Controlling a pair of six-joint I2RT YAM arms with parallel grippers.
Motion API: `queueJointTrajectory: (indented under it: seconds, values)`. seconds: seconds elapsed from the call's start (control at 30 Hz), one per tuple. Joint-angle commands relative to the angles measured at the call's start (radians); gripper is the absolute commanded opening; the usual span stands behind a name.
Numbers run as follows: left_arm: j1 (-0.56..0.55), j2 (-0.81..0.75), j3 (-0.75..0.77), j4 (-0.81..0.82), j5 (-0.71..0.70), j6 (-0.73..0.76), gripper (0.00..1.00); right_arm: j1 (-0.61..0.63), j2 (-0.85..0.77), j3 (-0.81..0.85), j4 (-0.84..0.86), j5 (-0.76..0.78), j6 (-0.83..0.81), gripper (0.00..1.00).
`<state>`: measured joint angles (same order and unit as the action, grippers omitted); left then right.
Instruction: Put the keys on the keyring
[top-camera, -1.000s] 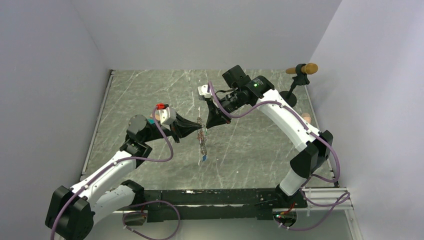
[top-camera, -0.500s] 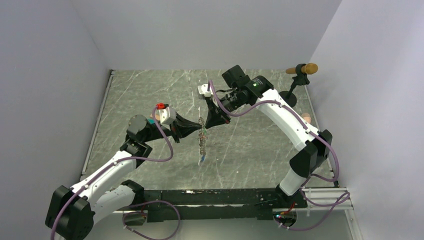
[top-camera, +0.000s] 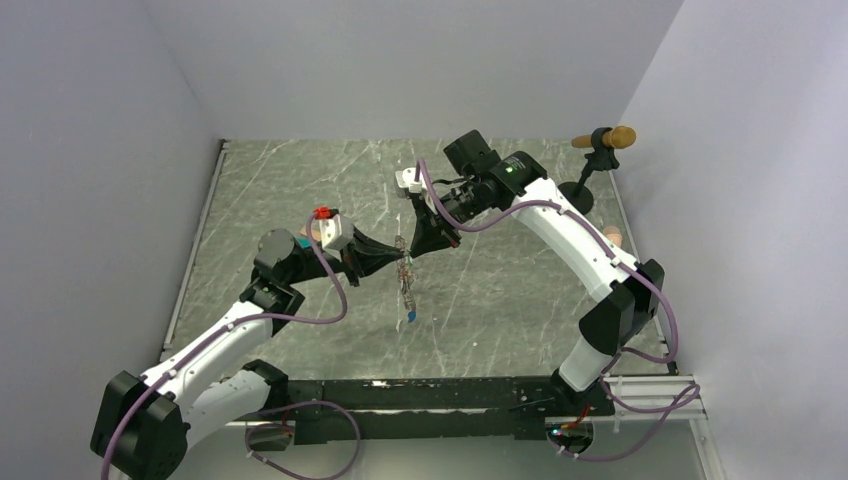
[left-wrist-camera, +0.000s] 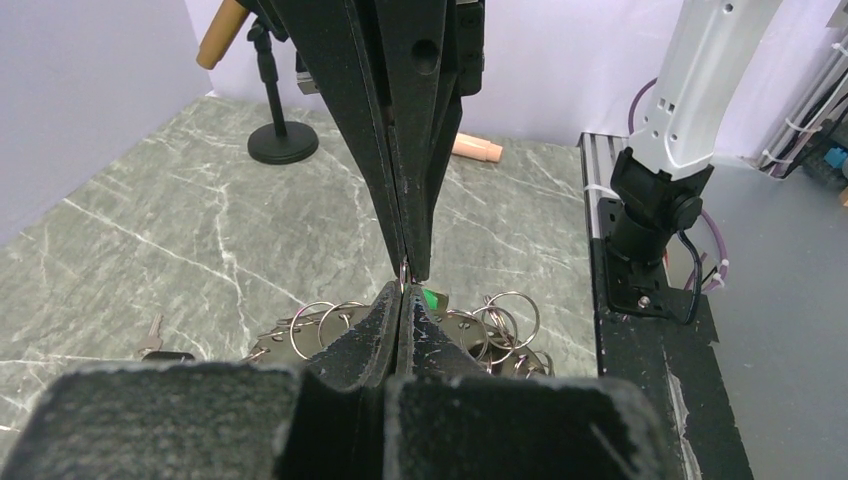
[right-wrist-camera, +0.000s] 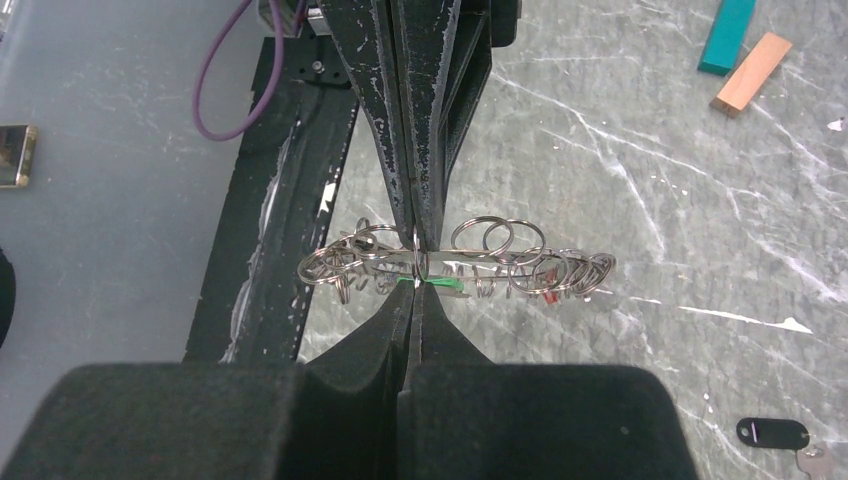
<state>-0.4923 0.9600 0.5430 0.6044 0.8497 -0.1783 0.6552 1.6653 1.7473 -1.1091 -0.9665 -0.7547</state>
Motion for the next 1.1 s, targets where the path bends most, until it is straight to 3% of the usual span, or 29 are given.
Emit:
queueJointTrajectory:
  seconds: [0.0, 1.07]
  values:
    - [-0.007, -0.006, 0.046, -0.023, 0.020, 0.043, 0.00, 0.004, -0.005, 0.017, 0.058, -0.076, 0.011, 0.00]
    - [-0.013, 0.028, 0.133, -0.224, 0.057, 0.149, 0.00, 0.035, 0.017, 0.018, 0.049, -0.026, 0.000, 0.00]
